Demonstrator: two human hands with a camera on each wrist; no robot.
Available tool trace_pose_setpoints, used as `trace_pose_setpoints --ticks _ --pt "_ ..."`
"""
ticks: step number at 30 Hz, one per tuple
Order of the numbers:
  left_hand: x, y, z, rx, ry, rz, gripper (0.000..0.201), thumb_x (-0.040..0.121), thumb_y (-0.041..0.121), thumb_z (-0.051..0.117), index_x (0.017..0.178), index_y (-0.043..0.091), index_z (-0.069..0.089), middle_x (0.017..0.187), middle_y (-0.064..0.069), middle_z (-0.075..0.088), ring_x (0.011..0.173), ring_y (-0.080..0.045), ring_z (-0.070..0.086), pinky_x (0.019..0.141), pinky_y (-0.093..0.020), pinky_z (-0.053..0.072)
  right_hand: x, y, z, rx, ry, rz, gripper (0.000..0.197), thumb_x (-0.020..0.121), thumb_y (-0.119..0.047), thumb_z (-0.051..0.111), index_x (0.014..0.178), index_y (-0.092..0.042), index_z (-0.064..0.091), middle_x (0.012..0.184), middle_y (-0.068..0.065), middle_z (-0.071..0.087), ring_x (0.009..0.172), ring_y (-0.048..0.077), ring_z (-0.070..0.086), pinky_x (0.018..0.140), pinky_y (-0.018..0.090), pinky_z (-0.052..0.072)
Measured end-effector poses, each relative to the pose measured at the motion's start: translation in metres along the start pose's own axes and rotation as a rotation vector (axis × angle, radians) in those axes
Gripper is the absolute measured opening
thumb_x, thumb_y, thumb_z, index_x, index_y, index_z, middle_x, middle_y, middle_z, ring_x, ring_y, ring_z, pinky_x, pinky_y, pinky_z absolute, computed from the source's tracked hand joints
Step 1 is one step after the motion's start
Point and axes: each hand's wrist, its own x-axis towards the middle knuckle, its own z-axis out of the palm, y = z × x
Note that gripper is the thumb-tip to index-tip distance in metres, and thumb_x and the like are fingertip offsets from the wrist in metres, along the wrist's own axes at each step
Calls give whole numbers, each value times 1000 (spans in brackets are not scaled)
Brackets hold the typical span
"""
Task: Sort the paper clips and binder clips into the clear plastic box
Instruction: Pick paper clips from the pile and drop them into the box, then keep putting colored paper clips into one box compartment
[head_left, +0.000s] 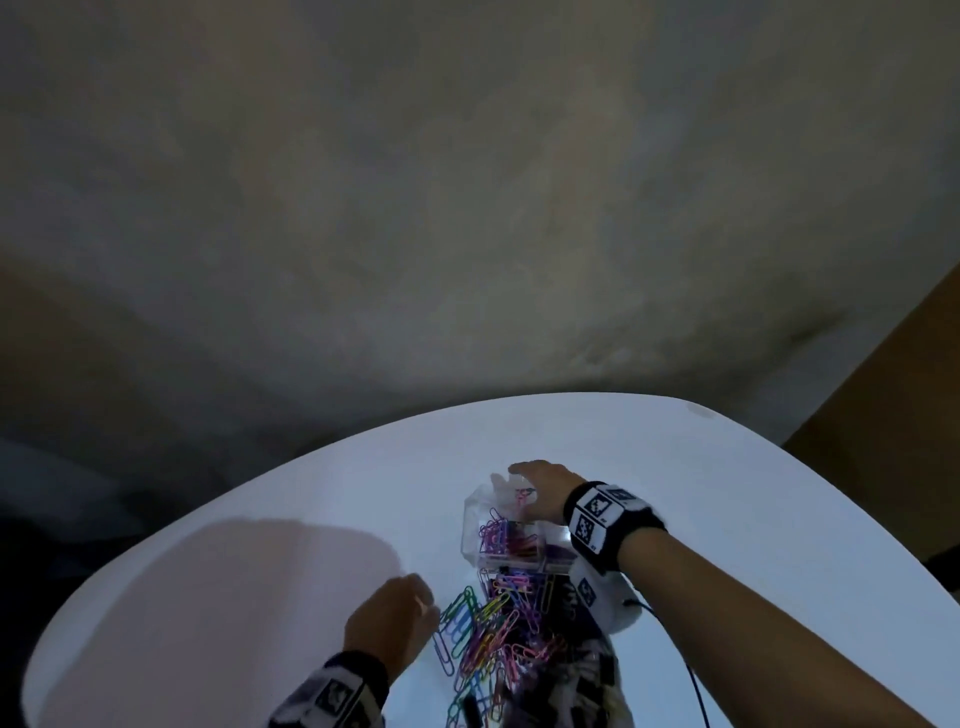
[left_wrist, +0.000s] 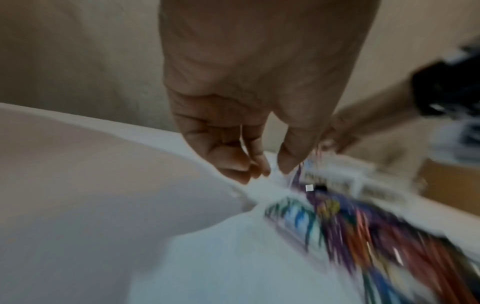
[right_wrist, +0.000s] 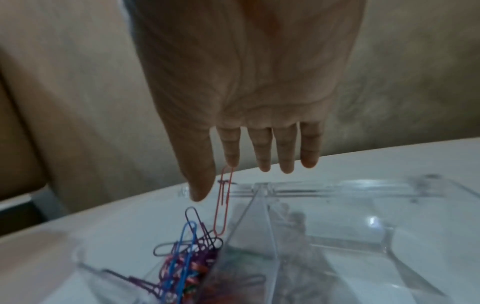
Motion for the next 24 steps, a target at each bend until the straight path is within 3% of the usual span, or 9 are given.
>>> trace_pose_setpoints --ticks 1,4,7,10,13,17,20,22,24 --pt "-14 -8 9 14 19 40 14 80 36 58 82 40 45 101 14 55 94 -7 59 86 -24 48 5 -5 3 -61 -18 -4 57 88 -31 55 139 -16 34 147 10 39 131 30 41 109 40 36" --pt "-38 -25 36 25 6 140 47 55 59 62 96 41 48 90 23 52 66 6 62 53 -10 51 11 -11 7 -165 -32 -20 41 92 -24 47 132 -13 45 142 10 47 127 29 46 104 37 39" --pt "-47 -31 54 255 167 360 18 90 36 35 99 32 51 79 14 71 58 0 68 42 -12 49 5 -11 3 -138 47 -41 36 92 -6 42 126 -11 54 136 13 52 123 28 49 104 36 40" --pt "-52 -26 55 324 120 442 21 79 26 44 97 32 52 74 16 74 57 0 68 39 -12 46 -5 -12 -4 -62 144 -71 30 91 -2 42 115 -7 61 126 15 59 114 30 56 97 35 43" --pt "-51 -26 55 335 8 453 27 91 21 28 94 32 52 74 15 73 52 -1 66 37 -11 44 -20 -18 -12 56 233 -132 28 89 1 43 107 -3 64 118 15 64 107 28 59 92 30 44" --pt "-50 -25 60 318 -21 457 23 88 48 34 98 35 50 98 10 50 58 -3 65 39 -11 45 -39 -26 -13 179 174 -164 25 89 -10 54 112 -5 62 119 13 64 94 21 58 86 26 44" --pt "-47 -24 67 329 -41 387 45 94 49 9 112 36 48 110 6 46 71 -9 71 48 -16 51 -50 -20 -12 184 244 -104 31 92 -20 51 121 -11 56 123 8 62 105 24 60 91 29 44" --pt "-46 -25 65 380 -57 384 47 96 33 10 137 34 32 127 -1 44 82 -13 74 55 -24 56 -64 -13 -2 178 305 -76 27 93 -19 49 117 -12 58 119 8 64 102 25 60 87 29 45" --pt "-42 -24 65 366 -176 287 72 86 59 26 148 27 7 142 -6 40 93 -17 73 61 -30 58 -83 -5 21 141 313 -55 21 92 -21 49 109 -13 60 114 9 65 99 25 61 82 29 46"
